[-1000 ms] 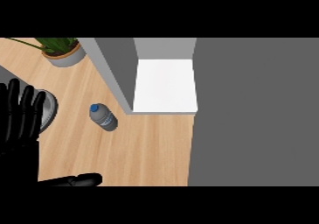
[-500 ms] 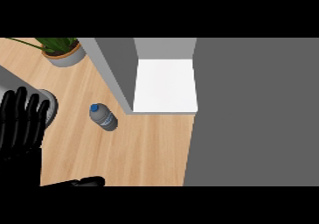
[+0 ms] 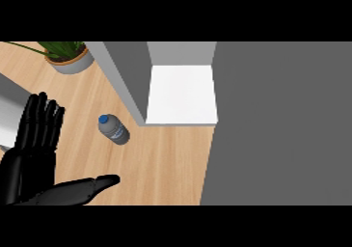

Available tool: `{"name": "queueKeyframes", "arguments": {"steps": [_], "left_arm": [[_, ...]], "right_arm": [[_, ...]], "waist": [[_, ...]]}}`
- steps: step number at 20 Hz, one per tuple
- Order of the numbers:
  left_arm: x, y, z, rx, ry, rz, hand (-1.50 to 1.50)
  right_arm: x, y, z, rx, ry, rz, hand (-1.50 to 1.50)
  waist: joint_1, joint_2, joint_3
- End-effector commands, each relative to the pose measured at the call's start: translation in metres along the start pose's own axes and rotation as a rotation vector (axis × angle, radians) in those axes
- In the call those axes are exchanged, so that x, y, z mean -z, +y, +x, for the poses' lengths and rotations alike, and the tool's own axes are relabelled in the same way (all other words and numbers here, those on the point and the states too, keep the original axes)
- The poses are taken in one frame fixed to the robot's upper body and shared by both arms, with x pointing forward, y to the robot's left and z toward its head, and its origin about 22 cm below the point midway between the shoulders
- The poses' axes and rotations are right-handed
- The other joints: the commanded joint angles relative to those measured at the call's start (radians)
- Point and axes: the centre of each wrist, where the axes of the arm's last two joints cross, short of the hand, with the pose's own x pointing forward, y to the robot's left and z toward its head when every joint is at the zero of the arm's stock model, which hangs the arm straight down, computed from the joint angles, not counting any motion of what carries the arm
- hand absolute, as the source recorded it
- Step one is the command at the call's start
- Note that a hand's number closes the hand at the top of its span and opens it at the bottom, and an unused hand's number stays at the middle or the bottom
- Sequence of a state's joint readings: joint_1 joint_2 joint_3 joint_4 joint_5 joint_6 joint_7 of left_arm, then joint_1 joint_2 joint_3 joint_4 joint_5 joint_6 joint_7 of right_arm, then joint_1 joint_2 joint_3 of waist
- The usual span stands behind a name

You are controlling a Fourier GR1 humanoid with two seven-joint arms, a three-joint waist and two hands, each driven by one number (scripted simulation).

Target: Pick up the bottled water, place it into the cabinet and close the cabinet

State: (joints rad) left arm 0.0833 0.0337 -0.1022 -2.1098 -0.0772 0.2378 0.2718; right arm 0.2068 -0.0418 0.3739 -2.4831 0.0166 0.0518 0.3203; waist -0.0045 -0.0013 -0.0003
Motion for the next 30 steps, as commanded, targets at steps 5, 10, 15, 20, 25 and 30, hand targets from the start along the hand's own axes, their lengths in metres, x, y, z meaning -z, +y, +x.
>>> {"name": "queueKeyframes", "arguments": {"steps": [5,10,15,20,25,30], "left_arm": [[0.004,0.001,-0.052,0.010,0.060,0.038,-1.50],[0.020,0.005,-0.088,0.000,0.126,0.063,-1.50],[0.036,0.043,-0.122,0.014,0.170,0.067,-1.50],[0.020,0.047,-0.158,-0.018,0.229,0.062,-1.50],[0.019,0.059,-0.177,-0.027,0.236,0.043,-1.50],[0.013,0.039,-0.220,-0.025,0.221,0.049,-1.50]], "right_arm": [[-0.001,0.007,0.021,-0.042,-0.021,-0.001,-1.50],[-0.003,0.011,0.027,-0.029,-0.043,-0.017,-1.50],[-0.002,0.009,0.018,-0.039,-0.019,-0.025,-1.50],[-0.016,0.011,0.024,-0.021,-0.019,-0.002,-1.50],[-0.019,0.008,0.039,-0.045,-0.023,-0.012,-1.50],[-0.007,0.006,0.031,-0.063,-0.030,-0.017,-1.50]], "waist": [[0.002,0.000,0.000],[-0.003,0.001,-0.001],[-0.006,0.002,-0.001],[-0.011,0.000,0.000],[-0.007,0.000,-0.001],[-0.010,0.003,-0.001]]}}
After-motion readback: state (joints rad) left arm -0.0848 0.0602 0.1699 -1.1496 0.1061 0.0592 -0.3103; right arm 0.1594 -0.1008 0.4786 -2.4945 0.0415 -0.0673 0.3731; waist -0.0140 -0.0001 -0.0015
